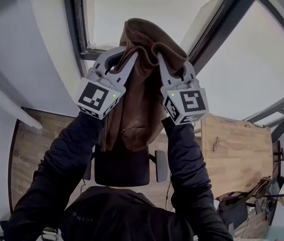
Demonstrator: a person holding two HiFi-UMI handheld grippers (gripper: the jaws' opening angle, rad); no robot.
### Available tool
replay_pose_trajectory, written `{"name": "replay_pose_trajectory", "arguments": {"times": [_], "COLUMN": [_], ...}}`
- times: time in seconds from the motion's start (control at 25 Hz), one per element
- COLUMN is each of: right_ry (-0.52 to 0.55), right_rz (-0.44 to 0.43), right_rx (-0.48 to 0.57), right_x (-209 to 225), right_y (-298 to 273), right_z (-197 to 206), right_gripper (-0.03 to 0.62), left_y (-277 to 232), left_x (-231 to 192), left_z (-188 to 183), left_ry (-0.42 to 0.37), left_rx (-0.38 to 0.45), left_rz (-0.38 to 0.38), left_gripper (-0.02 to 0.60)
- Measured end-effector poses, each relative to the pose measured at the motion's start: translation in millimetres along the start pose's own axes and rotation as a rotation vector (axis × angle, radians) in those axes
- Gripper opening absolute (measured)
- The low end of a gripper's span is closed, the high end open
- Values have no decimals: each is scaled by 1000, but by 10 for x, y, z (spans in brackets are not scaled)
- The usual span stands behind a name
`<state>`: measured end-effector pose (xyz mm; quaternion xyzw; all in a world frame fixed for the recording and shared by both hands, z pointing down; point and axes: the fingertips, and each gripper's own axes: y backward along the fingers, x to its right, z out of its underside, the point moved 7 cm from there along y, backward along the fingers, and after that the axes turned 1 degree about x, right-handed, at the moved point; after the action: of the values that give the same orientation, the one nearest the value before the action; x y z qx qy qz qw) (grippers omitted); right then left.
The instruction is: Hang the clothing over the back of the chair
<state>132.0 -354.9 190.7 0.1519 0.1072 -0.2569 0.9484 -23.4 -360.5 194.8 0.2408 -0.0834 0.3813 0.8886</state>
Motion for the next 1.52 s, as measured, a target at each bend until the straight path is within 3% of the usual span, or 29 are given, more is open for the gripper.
{"name": "replay_pose_trajectory", "arguments": {"times": [0.24,0.68,0.96,1.2,1.52], "right_ry": [-26,-32,-74,-86,-93], "right_rz": [36,78,140,177,238], "right_rx": [-12,-15,-33,-78,-189], "right_x": [200,512,672,776,830], "right_y": [-513,-1089,-1366,-1577,-1779], "right_z": [225,485,800,1182,1803], "right_gripper": [52,51,41,48,69], "left_y": [-336,-767,-978,-1087,-1172], "left_x": [-354,-790,-1028,-1214,-1354], "left_z": [271,597,942,1350,2001], "left_ry": [18,-25,13,60,77], "left_rx": [-39,-43,-45,-77,-185], "left_rz": [-17,-17,-14,-32,-34], "left_gripper": [29,29,29,29,29]}}
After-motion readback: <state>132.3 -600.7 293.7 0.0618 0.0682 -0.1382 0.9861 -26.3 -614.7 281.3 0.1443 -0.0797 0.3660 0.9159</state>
